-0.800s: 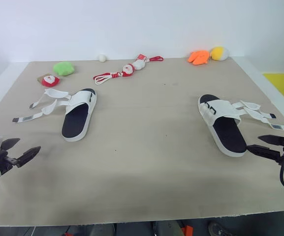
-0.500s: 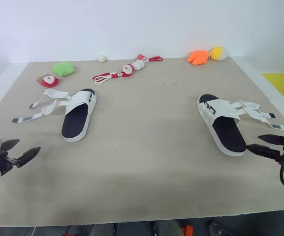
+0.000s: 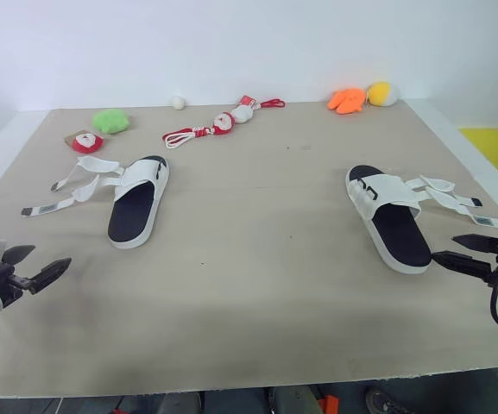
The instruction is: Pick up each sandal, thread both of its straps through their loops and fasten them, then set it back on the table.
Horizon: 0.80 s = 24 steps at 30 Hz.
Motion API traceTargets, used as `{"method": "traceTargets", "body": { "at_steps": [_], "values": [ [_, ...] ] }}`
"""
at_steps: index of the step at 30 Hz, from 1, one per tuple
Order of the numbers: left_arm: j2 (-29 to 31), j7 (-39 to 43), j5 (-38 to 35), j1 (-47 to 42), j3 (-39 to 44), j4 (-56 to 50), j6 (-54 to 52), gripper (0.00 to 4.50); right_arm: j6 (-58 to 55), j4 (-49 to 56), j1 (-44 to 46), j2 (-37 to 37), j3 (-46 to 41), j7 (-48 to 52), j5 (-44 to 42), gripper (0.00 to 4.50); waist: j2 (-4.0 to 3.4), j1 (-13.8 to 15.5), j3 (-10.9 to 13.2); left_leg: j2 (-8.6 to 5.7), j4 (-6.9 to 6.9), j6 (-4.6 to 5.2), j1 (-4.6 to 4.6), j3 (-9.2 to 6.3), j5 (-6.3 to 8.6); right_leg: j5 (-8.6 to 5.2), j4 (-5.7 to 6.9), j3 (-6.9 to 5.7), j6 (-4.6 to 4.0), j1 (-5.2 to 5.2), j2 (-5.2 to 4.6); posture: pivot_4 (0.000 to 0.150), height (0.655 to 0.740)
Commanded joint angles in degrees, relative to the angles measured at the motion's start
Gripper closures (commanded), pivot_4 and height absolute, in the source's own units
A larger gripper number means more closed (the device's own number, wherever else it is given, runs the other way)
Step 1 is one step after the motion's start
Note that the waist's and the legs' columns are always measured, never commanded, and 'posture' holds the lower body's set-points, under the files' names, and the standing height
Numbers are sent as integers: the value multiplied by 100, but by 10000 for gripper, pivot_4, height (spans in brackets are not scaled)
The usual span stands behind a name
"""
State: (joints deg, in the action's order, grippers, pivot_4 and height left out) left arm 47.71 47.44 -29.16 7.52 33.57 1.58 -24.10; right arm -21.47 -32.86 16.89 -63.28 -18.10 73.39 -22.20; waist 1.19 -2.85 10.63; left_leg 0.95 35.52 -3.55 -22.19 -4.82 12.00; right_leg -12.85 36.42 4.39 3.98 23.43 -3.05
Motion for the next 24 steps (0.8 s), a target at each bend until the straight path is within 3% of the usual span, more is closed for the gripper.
{"method": "traceTargets", "body": {
  "at_steps": [1, 6, 11, 18, 24],
  "values": [
    [-29, -52, 14, -129, 15, -74, 79, 130, -369, 201, 192, 86, -263, -37, -330, 0, 0, 0, 0, 0, 1, 0, 0, 0, 0, 1, 0, 0, 1, 0, 0, 1500, 7400],
    [-450, -156, -379, -727, -531, -944, -99, 130, -2241, 1139, 256, 463, -527, -589, -1196, 0, 3, 9, -1, -1, 20, 0, -5, 0, 0, 13, 1, 5, 11, -5, 2, 1500, 7400],
    [-1575, -552, -152, -2252, -2279, -1852, 19, 130, -4007, 2065, 767, 1858, -1277, -2992, -1924, 0, 36, 41, -4, -5, 78, 0, -27, -11, -1, 47, 0, 7, 45, -20, 8, 1500, 7400],
    [-2741, -437, 554, -3608, -3818, -1219, 739, 130, -5005, 2410, 1813, 3589, -2949, -6231, -2429, 0, 33, 7, -9, -9, 95, 8, -32, 17, -9, 98, -16, 53, 79, -14, 17, 1500, 7400],
    [-3073, -154, 853, -4158, -4040, -441, 1421, 130, -5263, 2752, 2106, 4077, -3857, -7537, -2871, 0, 16, 12, -10, 1, 89, 28, -36, 13, -5, 96, -16, 55, 75, -7, 32, 1500, 7400]
  ]
}}
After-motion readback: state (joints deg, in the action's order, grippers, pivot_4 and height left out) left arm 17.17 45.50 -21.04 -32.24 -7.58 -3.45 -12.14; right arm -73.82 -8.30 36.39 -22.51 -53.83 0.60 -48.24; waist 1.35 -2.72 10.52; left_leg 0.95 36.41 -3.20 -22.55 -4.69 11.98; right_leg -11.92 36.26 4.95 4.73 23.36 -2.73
